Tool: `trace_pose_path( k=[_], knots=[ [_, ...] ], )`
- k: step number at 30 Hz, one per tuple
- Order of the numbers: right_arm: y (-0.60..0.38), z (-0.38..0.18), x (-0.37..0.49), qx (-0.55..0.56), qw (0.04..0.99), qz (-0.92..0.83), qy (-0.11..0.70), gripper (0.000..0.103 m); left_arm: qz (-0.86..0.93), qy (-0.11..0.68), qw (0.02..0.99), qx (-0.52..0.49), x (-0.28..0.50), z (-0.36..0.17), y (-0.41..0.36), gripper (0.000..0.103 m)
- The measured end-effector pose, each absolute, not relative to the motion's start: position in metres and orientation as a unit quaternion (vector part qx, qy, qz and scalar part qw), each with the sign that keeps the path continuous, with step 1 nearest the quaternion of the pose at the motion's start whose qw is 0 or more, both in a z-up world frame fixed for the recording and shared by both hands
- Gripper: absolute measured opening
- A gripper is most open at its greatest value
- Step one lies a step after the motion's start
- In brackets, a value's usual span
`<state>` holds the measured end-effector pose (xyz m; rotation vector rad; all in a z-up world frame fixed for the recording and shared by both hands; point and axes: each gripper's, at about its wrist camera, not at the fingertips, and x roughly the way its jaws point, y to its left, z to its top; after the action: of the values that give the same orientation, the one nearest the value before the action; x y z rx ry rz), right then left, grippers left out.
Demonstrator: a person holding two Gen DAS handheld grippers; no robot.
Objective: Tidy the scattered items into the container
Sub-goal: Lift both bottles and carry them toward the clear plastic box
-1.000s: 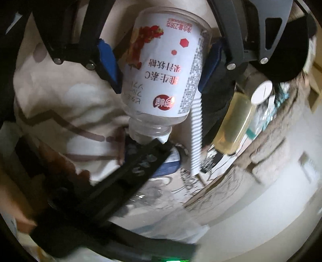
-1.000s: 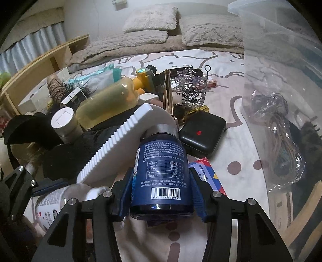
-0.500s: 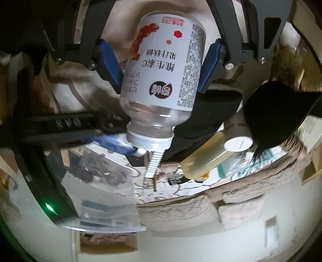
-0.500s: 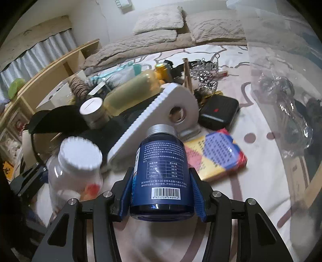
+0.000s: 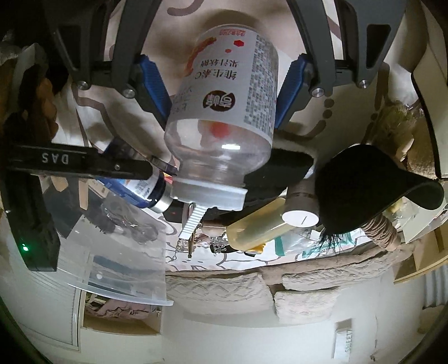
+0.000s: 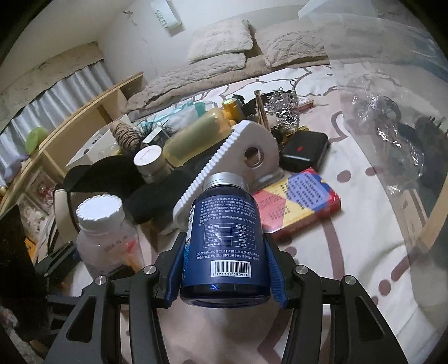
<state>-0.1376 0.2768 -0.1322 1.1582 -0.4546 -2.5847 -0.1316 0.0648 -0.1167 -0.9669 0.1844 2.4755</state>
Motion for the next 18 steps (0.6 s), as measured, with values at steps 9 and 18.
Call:
trace_pose_path(
  k=[9,18],
  knots=[
    [0.277,-0.134,-0.132,0.402,0.142,-0.888,-0.173,0.053,0.904,0.081,0.212,-0.361,-0.132,-0.128,0.063,0.069],
    [0.279,-0.136,-0.132,0.404,0.144,-0.885,-0.180,0.053,0.894,0.069,0.198,-0.395,-0.138,-0.142,0.060,0.068]
  ],
)
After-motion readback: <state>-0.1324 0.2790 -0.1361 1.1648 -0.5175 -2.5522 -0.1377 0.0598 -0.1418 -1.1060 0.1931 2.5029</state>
